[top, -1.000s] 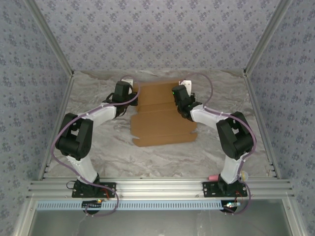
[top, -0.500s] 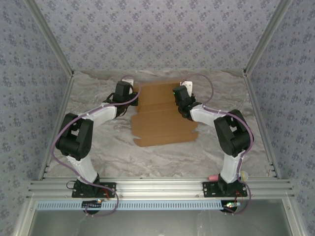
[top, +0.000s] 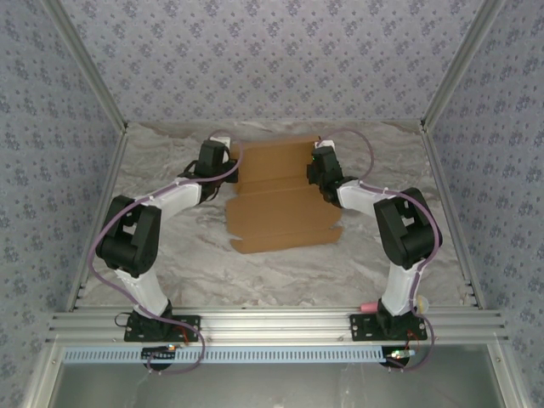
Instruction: Fold the paper box
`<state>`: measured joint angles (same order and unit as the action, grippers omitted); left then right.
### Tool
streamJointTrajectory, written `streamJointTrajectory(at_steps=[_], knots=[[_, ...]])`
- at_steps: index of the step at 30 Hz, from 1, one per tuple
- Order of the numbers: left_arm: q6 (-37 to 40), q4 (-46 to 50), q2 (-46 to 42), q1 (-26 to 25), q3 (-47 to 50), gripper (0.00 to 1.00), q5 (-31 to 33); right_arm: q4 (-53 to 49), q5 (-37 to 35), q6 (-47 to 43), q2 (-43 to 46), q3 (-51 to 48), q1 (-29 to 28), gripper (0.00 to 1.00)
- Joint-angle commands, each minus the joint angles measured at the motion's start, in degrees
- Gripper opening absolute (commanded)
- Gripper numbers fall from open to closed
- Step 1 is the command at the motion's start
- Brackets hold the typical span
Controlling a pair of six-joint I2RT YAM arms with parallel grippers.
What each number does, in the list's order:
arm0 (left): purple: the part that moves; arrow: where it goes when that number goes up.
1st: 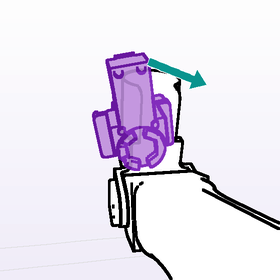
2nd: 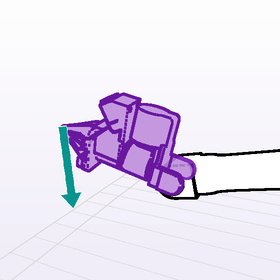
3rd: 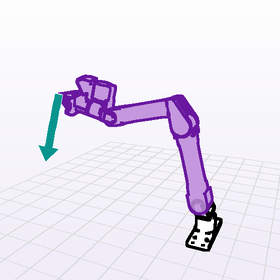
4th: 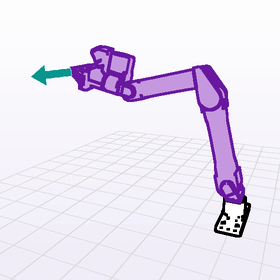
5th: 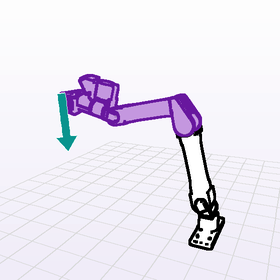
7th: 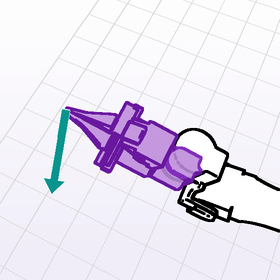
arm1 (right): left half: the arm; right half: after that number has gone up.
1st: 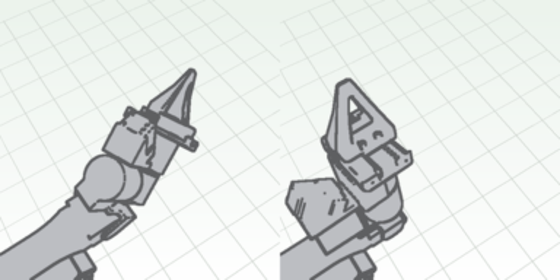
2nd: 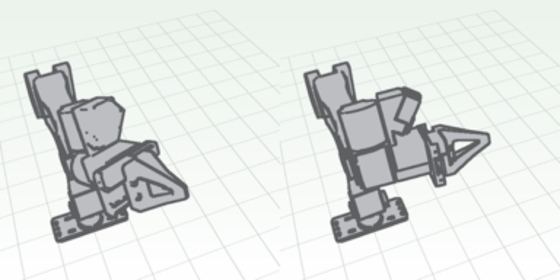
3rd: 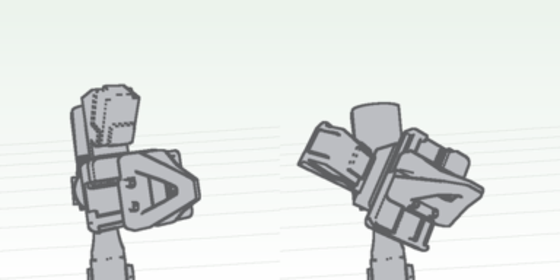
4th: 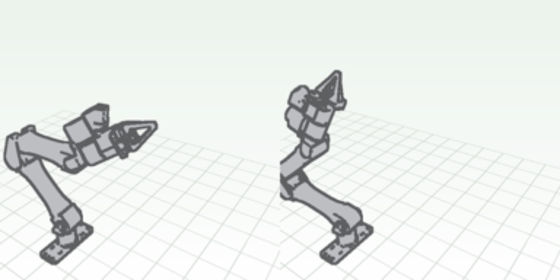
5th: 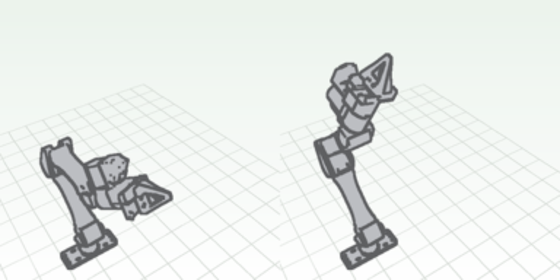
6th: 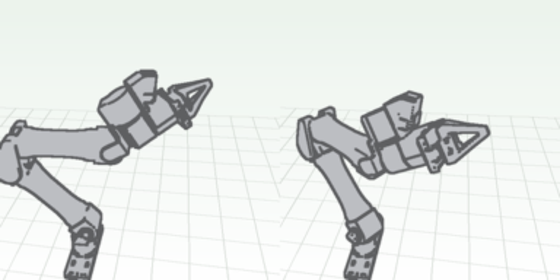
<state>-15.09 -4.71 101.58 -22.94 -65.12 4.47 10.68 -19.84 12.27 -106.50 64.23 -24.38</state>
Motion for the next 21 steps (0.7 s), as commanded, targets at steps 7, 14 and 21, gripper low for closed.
streamJointTrajectory(at_steps=[7, 14, 21], knots=[[-1.3, -0.6, -1.2, -0.3, -2.3, 0.00, -2.7, -13.4, -19.0, 10.9, -1.4, 6.6, -2.1, 0.12], [-1.4, -0.7, -1.2, -0.5, -2.3, 0.00, -3.0, -18.0, -22.3, 15.9, -3.0, 9.2, -2.2, 0.13], [-1.5, -0.7, -0.9, -0.5, -2.4, 0.00, -2.8, -17.0, -20.8, 15.4, -3.2, 10.0, -2.9, 0.17]])
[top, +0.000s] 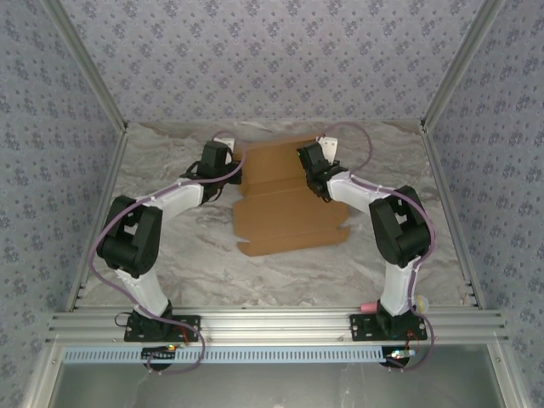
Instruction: Fold the paper box
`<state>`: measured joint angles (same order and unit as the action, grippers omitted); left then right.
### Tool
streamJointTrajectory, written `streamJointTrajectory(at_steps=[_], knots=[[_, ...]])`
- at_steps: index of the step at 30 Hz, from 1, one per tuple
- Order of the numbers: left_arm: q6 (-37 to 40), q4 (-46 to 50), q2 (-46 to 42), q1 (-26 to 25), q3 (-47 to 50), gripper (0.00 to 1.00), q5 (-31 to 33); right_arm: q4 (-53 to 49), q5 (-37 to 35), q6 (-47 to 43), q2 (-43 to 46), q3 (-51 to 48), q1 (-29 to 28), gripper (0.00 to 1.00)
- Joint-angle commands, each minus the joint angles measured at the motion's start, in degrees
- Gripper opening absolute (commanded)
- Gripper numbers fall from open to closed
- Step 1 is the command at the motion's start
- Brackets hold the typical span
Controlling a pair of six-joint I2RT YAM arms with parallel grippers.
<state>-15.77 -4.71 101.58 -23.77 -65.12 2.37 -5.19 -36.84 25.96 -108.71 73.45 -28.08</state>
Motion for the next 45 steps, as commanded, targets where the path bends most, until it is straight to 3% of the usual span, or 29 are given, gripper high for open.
streamJointTrajectory(at_steps=[1, 19, 25, 33, 41, 45], knots=[[-0.8, -0.7, -0.9, 0.3, -2.4, 0.00, -0.6, -0.1, -2.3, 1.0, -0.5, 0.2, 0.8, 0.19], [-0.6, 0.0, -0.7, 0.3, -2.8, 0.00, 0.4, 9.4, 21.5, -7.7, 7.8, -10.2, 3.7, 0.60], [-0.3, 0.7, -0.5, 0.3, -3.3, 0.00, 0.8, 8.4, 24.3, -10.1, 11.1, -11.1, 3.7, 0.77], [3.0, 0.5, -0.8, 0.3, -3.2, 0.00, 3.2, 4.3, 26.6, -13.5, 20.7, -13.9, 4.1, 0.93], [3.8, -1.8, 0.0, 0.1, -2.5, 0.00, 3.8, -2.7, 33.5, -16.5, 26.0, -10.9, 4.6, 0.96], [5.0, -5.0, -0.2, -0.8, -0.6, 0.00, 5.3, -5.9, 40.6, -15.3, 26.8, -6.8, 8.3, 0.96]])
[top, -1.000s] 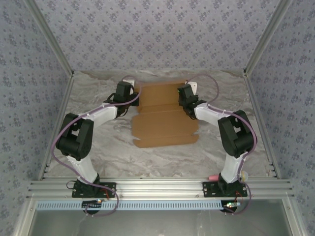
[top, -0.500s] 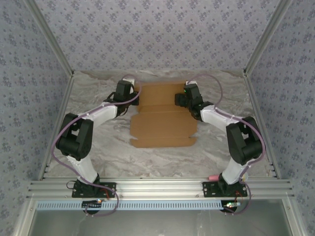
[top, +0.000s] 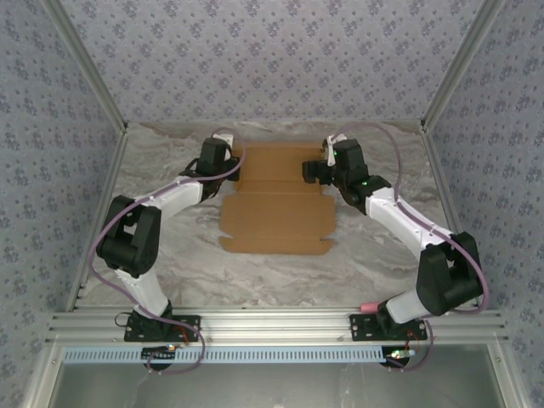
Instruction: Fold the paper box
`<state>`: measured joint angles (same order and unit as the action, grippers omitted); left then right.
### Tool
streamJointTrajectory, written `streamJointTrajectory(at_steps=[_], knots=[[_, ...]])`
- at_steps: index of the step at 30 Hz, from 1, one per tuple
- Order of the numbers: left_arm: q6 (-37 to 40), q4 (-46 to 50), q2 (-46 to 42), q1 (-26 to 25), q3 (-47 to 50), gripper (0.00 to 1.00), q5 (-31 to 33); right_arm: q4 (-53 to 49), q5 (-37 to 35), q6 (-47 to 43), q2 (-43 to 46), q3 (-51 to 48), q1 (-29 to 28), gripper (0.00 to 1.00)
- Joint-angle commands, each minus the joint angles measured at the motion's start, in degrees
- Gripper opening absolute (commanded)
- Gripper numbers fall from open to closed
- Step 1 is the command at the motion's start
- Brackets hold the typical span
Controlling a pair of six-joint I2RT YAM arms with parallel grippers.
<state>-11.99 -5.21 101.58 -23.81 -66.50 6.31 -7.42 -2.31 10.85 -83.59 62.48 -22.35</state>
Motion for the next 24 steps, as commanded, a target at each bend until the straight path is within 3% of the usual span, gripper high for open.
streamJointTrajectory(at_steps=[1, 7, 13, 24], knots=[[1.6, -5.4, -0.2, -1.0, 1.2, 0.00, 1.9, -4.0, 8.6, 1.0, 1.1, 5.3, 3.8, 0.95], [3.3, -10.1, -0.2, -2.6, 4.0, 0.00, 4.8, -8.1, 15.2, 5.7, -5.9, 14.8, 8.4, 0.92], [5.0, -13.6, 0.1, -4.0, 5.7, 0.00, 7.0, -9.7, 19.1, 7.3, -12.9, 18.2, 10.9, 0.85], [4.7, -16.1, 0.9, -4.7, 7.8, 0.02, 8.1, -8.4, 19.8, 7.0, -15.4, 12.5, 11.8, 0.75]])
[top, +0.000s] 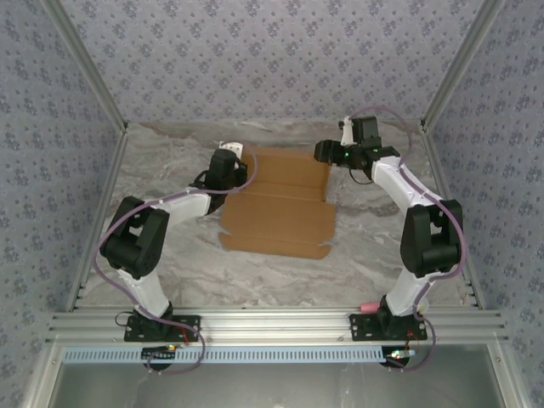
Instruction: Fold the paper box
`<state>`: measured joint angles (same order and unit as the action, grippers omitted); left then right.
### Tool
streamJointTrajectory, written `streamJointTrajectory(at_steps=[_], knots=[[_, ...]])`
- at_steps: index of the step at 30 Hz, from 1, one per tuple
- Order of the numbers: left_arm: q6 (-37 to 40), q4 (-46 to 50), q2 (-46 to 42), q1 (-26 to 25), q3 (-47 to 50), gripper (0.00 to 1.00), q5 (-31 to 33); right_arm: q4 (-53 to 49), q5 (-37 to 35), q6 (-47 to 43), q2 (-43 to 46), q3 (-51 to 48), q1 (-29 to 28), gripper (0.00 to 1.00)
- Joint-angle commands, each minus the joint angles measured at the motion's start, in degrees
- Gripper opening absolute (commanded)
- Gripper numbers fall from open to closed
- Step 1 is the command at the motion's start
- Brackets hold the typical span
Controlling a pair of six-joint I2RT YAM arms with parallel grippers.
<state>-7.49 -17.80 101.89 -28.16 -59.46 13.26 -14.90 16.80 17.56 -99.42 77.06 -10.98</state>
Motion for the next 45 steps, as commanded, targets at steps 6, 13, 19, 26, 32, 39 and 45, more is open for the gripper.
streamJointTrajectory(at_steps=[6, 13, 19, 26, 32, 39, 45], knots=[[0.0, -5.0, 0.9, -0.4, 2.3, 0.08, 1.1, 2.6, 0.5, 0.0, 0.8, -7.5, 0.4, 0.72], [-0.4, -7.8, 1.0, -0.3, 4.9, 0.14, 0.7, 7.2, 0.7, 0.1, 1.6, -13.5, 0.2, 0.69], [-0.5, -8.3, 1.2, -0.3, 4.9, 0.23, -0.1, 6.5, 0.6, -0.4, 1.7, -12.3, 0.2, 0.69], [-1.4, -8.8, -0.7, -0.4, 5.6, 0.34, -1.8, 6.2, 1.4, -0.6, 1.7, -11.0, 0.1, 0.69], [-2.5, -7.4, -4.1, -0.3, 5.8, 0.46, -4.4, 6.1, 1.3, -1.1, 1.6, -10.6, 0.2, 0.69], [-3.4, -5.4, -9.9, 0.7, 7.1, 0.62, -10.0, 5.7, 1.5, -1.4, 1.2, -9.5, 0.1, 0.69], [-5.8, -4.2, -14.9, 3.2, 6.7, 0.69, -17.0, 5.7, 1.6, -1.7, 1.0, -9.3, 0.2, 0.69]])
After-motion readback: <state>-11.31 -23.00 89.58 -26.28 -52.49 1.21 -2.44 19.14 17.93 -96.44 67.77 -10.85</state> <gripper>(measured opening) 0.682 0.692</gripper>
